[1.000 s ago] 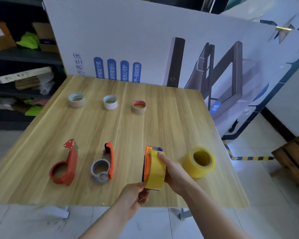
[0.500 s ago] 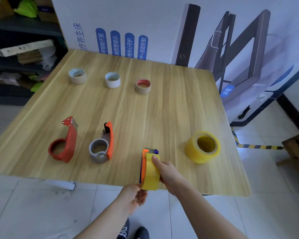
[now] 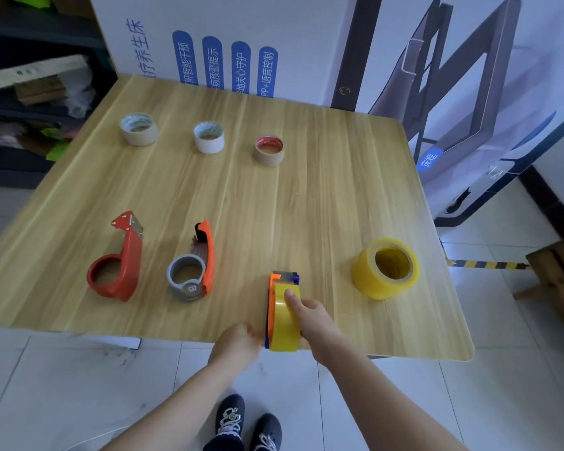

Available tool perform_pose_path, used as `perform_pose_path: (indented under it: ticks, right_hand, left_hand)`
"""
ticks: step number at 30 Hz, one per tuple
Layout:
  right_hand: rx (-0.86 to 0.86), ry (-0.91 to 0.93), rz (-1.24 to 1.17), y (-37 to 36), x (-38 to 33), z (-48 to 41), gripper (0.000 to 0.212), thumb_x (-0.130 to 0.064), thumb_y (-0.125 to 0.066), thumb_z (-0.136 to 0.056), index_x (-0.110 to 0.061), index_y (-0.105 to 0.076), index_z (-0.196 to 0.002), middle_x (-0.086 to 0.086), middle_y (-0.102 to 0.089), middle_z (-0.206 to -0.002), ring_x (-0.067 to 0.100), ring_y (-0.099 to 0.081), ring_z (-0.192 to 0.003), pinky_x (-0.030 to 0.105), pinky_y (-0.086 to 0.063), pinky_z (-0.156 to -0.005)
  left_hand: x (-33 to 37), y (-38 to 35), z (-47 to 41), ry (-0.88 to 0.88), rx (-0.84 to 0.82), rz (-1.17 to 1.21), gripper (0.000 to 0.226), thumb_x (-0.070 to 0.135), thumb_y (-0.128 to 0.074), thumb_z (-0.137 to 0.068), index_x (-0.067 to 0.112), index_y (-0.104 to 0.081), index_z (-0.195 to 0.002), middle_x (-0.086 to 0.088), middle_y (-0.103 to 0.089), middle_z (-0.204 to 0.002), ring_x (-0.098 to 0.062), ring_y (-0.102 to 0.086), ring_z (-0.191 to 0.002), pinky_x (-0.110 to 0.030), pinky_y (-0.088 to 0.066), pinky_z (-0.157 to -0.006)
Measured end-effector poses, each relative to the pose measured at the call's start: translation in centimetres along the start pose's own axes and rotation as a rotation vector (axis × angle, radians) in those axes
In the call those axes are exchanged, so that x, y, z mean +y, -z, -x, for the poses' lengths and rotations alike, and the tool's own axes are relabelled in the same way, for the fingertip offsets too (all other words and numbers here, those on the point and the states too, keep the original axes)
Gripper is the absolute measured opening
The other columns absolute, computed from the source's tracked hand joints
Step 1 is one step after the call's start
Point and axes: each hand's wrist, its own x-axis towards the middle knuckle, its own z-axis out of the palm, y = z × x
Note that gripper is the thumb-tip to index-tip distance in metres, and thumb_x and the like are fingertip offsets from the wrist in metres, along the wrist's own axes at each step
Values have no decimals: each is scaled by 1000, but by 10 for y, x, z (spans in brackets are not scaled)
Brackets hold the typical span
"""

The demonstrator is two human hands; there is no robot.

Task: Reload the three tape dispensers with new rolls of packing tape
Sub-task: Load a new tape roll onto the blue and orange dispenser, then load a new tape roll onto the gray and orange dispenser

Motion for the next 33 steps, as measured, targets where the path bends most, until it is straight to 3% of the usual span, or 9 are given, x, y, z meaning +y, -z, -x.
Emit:
perform_pose_path:
  ticks: [2,4,7,11,15,19,22,26,33]
  right_hand:
    - [37,11,9,0,-1,4,50,-52,-52,-94,-4,-64,-95,5,-59,-81,17,-57,-75,25,-47,-68]
    - [84,33,47,1,-3,9,44,-53,-54,-93,-11,-65,-84,-1,-58,-71,13,-56,-66,21,-44,-58]
    - [88,70,61,6,-8,16,40,-46,-56,-93,-8,-66,-86,4,-58,-73,19,-57,-69,30,-45,-61]
    - [89,96,43,13,-12,25,18,-17,-57,-92,-13,-69,-104,6,-73,-92,22,-70,-80,24,-53,-57]
    - [66,121,87,16,-18,30,18,-13,-57,-95,-12,-66,-111,8,-74,-95,15,-71,-72,16,-50,-51]
    - [64,120,164,19,-22,30,12,-17,-59,-95,-18,-64,-106,1,-71,-90,11,-67,-70,17,-52,-52]
    - [71,140,326,26,-26,28,10,-30,-60,-93,-23,-65,-98,0,-71,-94,12,-66,-77,31,-59,-71]
    - [234,219,597,51,-37,24,41,-45,-59,-91,-17,-64,-120,0,-69,-114,15,-63,-100,26,-47,-78]
    - [511,282,866,128,-59,10,26,-36,-56,-92,-19,-66,-109,3,-66,-107,26,-61,-111,28,-41,-74]
  left_hand:
    - [7,7,4,-196,66,198,22,29,-47,-92,16,-62,-86,-4,-68,-83,-18,-60,-73,-31,-48,-68]
    - [17,12,8,-308,-12,389,15,38,-57,-90,28,-64,-99,6,-71,-94,-10,-67,-88,-26,-53,-79]
    - [23,14,10,-366,-43,323,30,30,-71,-83,39,-56,-107,16,-66,-93,1,-64,-83,-7,-48,-64]
    - [30,17,11,-355,-51,266,44,14,-69,-85,20,-58,-128,3,-69,-100,-19,-66,-93,-36,-55,-88]
    - [37,21,11,-396,-65,145,49,13,-66,-86,23,-54,-132,9,-66,-96,-14,-64,-90,-35,-54,-88]
    - [54,30,5,-381,-105,-152,48,23,-63,-85,29,-49,-131,8,-60,-98,-14,-60,-91,-24,-47,-76]
    - [76,38,2,-379,-115,-481,37,27,-62,-76,23,-57,-112,3,-65,-102,-19,-62,-95,-31,-51,-79]
    - [113,34,-4,-413,-33,-841,41,28,-58,-78,18,-55,-118,-3,-55,-122,-25,-56,-112,-34,-49,-84]
    - [184,-8,-13,-611,83,-1057,37,30,-53,-88,12,-56,-121,-8,-52,-129,-30,-50,-120,-39,-45,-89]
